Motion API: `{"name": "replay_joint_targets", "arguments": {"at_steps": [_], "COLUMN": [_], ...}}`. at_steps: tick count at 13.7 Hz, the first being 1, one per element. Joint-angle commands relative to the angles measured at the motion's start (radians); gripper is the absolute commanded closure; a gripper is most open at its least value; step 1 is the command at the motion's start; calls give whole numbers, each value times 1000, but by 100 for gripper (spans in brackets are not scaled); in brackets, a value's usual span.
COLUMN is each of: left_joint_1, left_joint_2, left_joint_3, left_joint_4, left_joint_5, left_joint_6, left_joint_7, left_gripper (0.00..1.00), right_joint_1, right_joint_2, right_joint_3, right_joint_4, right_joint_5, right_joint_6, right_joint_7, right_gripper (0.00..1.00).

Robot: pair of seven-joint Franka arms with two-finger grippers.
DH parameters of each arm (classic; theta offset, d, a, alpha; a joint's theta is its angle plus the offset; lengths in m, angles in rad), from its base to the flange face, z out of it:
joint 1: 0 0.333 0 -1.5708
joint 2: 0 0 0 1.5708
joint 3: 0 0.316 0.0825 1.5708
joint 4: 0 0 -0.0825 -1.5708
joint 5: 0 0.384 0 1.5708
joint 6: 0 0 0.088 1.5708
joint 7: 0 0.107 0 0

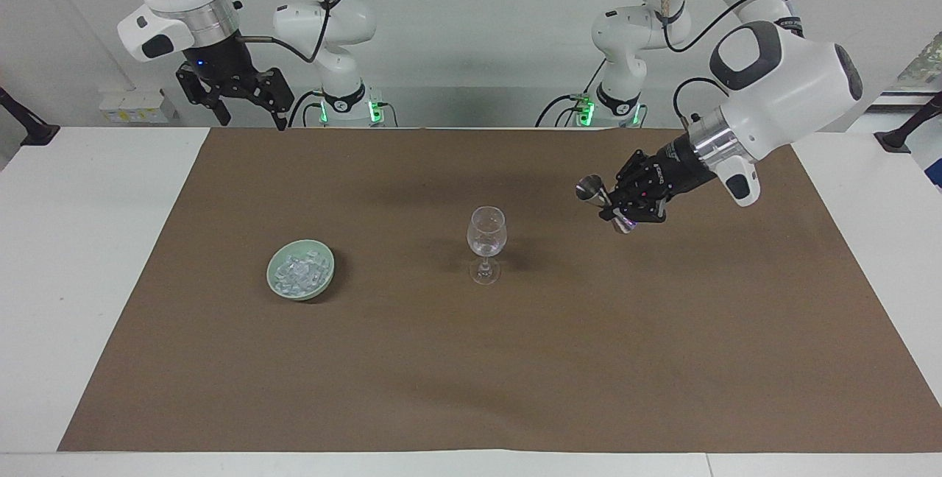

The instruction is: Pour wine and add ice with both arms

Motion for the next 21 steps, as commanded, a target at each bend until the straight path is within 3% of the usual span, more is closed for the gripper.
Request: {"name": "replay_joint_targets", "arguments": {"at_steps": [1,7,10,17,21], "left_joint_1": [1,1,1,12,39], "left_joint_2": [-68,-62,-56,31,134], "left_joint_3": [84,262,315,389,438], "left_joint_4": [-122,-234,-280,-321,-323], "left_joint_5": [-114,-257,-296,-399,-490], "left_joint_6": [-32,-141,-172,-235,-317], "left_joint_7": [106,396,462,538,619], "left_gripper": [100,100,100,100,100], "right_joint_1": [-18,-32,-26,-13,-13], "right_joint_2": [-32,-16,-13,84,110], "right_joint_3": [3,3,3,6,4], "right_joint_4": [-79,-185,-302,-386,-445], "right_joint_5": [-13,-13,-14,-28,-34], "right_joint_6": [83,212,342,512,632], "right_joint_7": [-41,-83,-81,-83,-82], "right_gripper": [0,0,0,0,0]}}
